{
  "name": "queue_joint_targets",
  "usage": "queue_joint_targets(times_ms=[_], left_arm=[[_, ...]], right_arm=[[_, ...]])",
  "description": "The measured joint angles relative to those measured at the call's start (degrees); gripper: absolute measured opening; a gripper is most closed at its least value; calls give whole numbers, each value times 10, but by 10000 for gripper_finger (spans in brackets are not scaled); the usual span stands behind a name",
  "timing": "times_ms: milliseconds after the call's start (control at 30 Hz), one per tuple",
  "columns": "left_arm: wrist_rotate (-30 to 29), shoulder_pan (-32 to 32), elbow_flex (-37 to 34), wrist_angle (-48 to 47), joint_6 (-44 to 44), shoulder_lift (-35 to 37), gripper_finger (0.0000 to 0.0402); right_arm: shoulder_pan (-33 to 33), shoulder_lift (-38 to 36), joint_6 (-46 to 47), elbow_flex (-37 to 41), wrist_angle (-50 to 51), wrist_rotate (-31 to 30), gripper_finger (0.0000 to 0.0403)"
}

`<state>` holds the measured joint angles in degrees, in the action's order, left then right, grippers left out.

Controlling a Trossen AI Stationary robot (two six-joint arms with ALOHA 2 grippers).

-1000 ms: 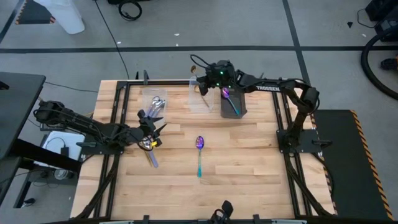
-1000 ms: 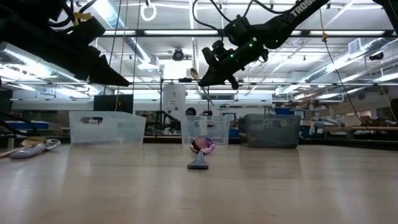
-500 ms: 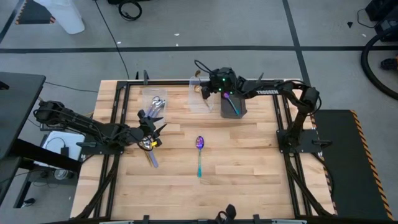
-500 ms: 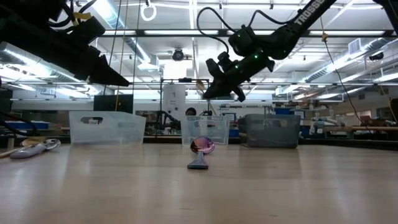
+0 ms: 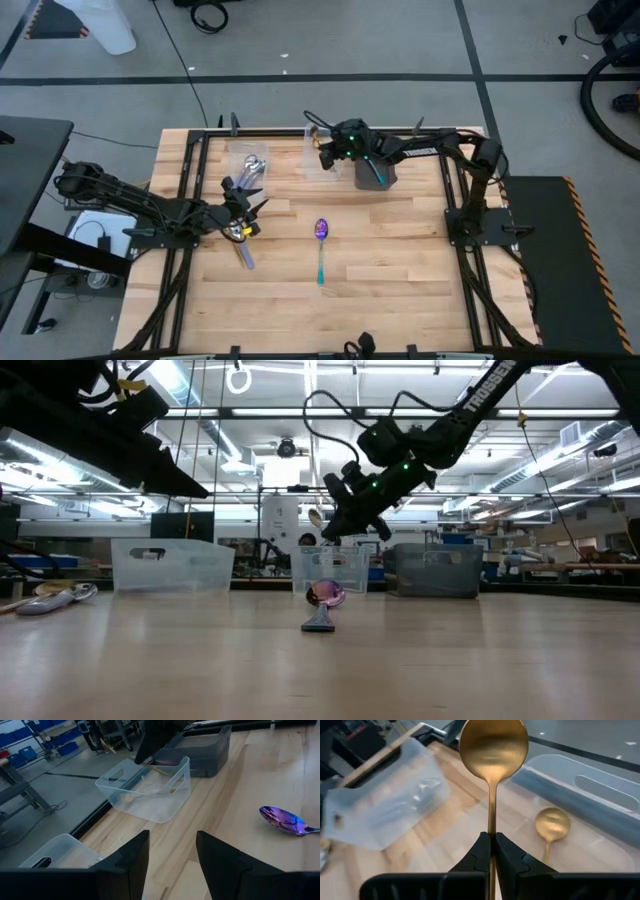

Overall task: Sort silverware by color (type)
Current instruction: Put the gold spoon into the right transparent bin, then put the purple spoon into the left transparent bin

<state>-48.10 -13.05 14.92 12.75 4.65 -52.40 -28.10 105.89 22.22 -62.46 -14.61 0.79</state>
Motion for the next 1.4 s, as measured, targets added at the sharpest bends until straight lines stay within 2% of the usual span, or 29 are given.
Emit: queue_joint_targets(times_ms=[267,467,933,1400], left_arm=[[8,0,0,0,4,0,172],[8,0,0,-1,7,0,172],[9,0,0,-1,7,0,172],[23,0,0,-1,7,0,172]], right_arm=[[-3,22,8,0,19,-31,16],[-6,29,23,0,42,-29,18],[-8,29,29,0,40,-27,74],[-13,29,27,0,40,-26,75]])
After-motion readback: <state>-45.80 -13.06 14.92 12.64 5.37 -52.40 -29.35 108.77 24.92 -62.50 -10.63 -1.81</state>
